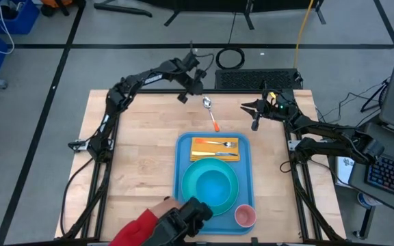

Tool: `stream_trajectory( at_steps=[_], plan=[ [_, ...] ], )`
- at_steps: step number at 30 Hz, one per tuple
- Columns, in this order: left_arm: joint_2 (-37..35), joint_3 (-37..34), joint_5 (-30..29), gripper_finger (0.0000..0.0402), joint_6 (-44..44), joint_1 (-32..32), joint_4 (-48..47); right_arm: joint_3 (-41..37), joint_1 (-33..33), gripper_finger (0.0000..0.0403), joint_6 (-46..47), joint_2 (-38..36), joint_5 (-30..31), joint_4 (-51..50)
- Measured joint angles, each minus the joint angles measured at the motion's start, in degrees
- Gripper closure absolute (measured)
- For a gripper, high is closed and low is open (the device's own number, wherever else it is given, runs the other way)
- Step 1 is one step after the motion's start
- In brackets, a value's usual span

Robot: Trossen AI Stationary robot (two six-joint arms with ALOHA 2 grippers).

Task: Set up tray
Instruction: Adjust the blue serving tray

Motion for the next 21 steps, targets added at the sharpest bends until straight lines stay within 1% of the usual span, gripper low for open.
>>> stream_trajectory(
  at_steps=[5,7,10,12,14,16,18,21],
  plan=[
    [0.7,3.0,0.2,0.0401,-0.8,0.3,-1.3,0.0,0.0,0.0358,-0.2,0.0,0.0,0.0],
    [0.7,3.5,0.5,0.0401,-3.6,0.7,-1.2,0.0,0.0,0.0358,-0.2,0.1,0.0,0.0],
    [0.7,3.5,2.1,0.0401,-10.1,1.7,-2.1,0.0,0.0,0.0358,-0.2,0.1,0.0,0.0],
    [0.5,3.5,5.1,0.0398,-16.3,2.2,-2.0,0.0,0.0,0.0358,0.6,0.1,0.0,0.0],
    [-0.2,3.5,8.5,0.0395,-25.3,2.8,-1.3,0.0,0.0,0.0359,2.5,0.1,0.0,-0.1],
    [-1.1,3.5,12.1,0.0394,-32.5,3.3,-0.9,1.0,0.0,0.0365,5.2,0.1,0.0,-2.6],
    [-1.9,3.5,15.7,0.0398,-37.3,3.9,-1.2,3.3,0.0,0.0380,9.0,0.2,0.0,-8.1],
    [-2.6,3.5,21.4,0.0398,-45.2,4.8,-1.3,8.9,0.0,0.0399,14.5,1.7,0.1,-19.9]
  ],
)
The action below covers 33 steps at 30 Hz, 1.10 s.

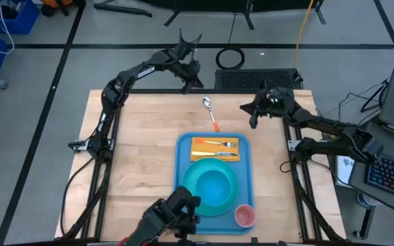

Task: Set up tray
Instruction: Adjust the blue serving tray

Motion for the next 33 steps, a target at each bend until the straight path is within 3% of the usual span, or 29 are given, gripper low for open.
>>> stream_trajectory(
  at_steps=[5,11,17,19,22,26,29,33],
  plan=[
    [-0.7,0.0,10.6,0.0398,-6.0,0.2,-0.9,7.3,0.0,0.0402,3.3,5.5,-0.2,-9.8],
    [-0.7,-0.3,19.5,0.0395,0.1,-1.5,-8.8,15.3,-2.3,0.0402,-0.3,15.4,-0.7,-19.3],
    [-0.7,-0.3,25.0,0.0399,11.3,-4.2,-15.9,23.7,-6.2,0.0403,-4.0,25.4,-12.6,-22.7],
    [-0.7,-0.3,25.6,0.0399,14.3,-4.9,-17.7,26.8,-7.0,0.0403,-4.0,28.2,-14.2,-24.8],
    [-0.7,-0.3,25.8,0.0400,15.6,-5.6,-18.8,30.7,-7.1,0.0403,-5.3,31.8,-11.7,-27.7],
    [-0.7,-0.3,23.0,0.0400,18.4,-5.6,-23.7,35.1,-6.2,0.0403,-17.5,35.5,-9.9,-34.7],
    [-0.7,-0.5,22.9,0.0400,22.9,-5.2,-29.4,37.5,-5.3,0.0403,-22.5,37.7,-4.4,-37.3],
    [-0.7,-1.9,21.8,0.0400,26.3,-4.9,-34.9,42.7,-5.8,0.0403,-25.1,40.1,-3.3,-44.5]
  ],
)
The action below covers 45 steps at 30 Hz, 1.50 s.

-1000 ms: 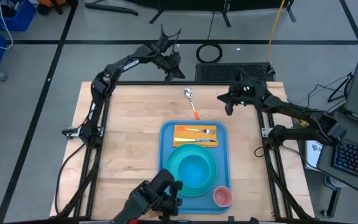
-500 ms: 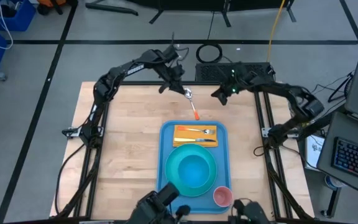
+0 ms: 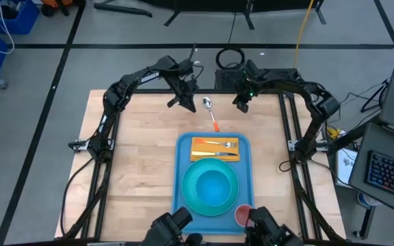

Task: Set up tray
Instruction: Adjust the blue serving tray

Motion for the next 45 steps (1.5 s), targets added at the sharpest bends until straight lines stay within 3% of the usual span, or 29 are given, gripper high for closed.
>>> stream_trajectory(
  at_steps=[15,23,25,28,29,33,38,45],
  plan=[
    [0.0,-7.3,7.0,0.0399,7.0,0.1,-1.0,12.3,-0.5,0.0403,16.1,2.9,-0.8,-15.8],
    [0.0,-8.1,11.6,0.0398,9.2,0.1,-2.0,21.8,-1.4,0.0403,30.4,10.6,-7.9,-20.5],
    [0.1,-8.2,12.6,0.0400,11.3,0.1,-3.9,23.9,-0.2,0.0403,31.4,13.7,-6.6,-24.4],
    [0.0,-8.2,13.6,0.0399,15.6,0.2,-8.3,28.6,2.4,0.0403,32.9,16.8,4.0,-28.6],
    [0.0,-8.2,13.7,0.0398,17.2,0.2,-9.8,30.1,3.0,0.0403,33.3,17.2,5.0,-29.5],
    [0.0,-8.2,13.6,0.0400,20.2,0.6,-11.6,35.2,4.1,0.0403,34.9,19.4,-1.3,-32.3],
    [0.1,-8.2,13.5,0.0396,20.6,0.9,-11.6,39.4,4.9,0.0403,35.1,19.5,-0.4,-37.7],
    [0.1,-8.2,13.8,0.0396,21.5,0.7,-11.5,44.0,1.1,0.0403,36.2,19.6,-3.2,-46.6]
  ],
)
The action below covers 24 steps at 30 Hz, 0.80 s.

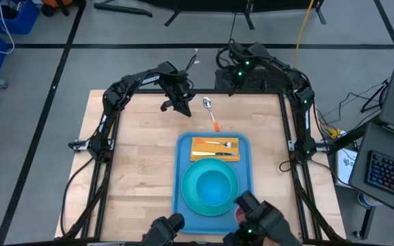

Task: Set up tray
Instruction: Adjust the blue serving tray

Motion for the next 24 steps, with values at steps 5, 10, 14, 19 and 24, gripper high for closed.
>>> stream_trajectory(
  at_steps=[5,10,14,19,24],
  plan=[
    [0.0,0.0,0.0,0.0398,0.5,-0.8,0.0,0.1,-2.1,0.0403,0.5,0.0,-0.1,-0.8],
    [0.0,0.0,0.0,0.0393,0.5,-1.7,0.0,-0.1,-1.2,0.0403,1.4,1.8,-2.0,-3.5],
    [0.0,0.0,-0.4,0.0398,0.8,-2.2,0.0,0.0,1.9,0.0403,-0.3,3.4,9.2,-5.7],
    [0.0,0.0,-1.2,0.0394,0.9,-2.2,0.0,-0.1,5.6,0.0403,-8.5,5.1,21.4,-8.3],
    [0.0,0.0,-1.7,0.0393,0.9,-2.2,0.0,-0.2,7.1,0.0403,-16.9,4.9,23.2,-11.3]
  ],
)
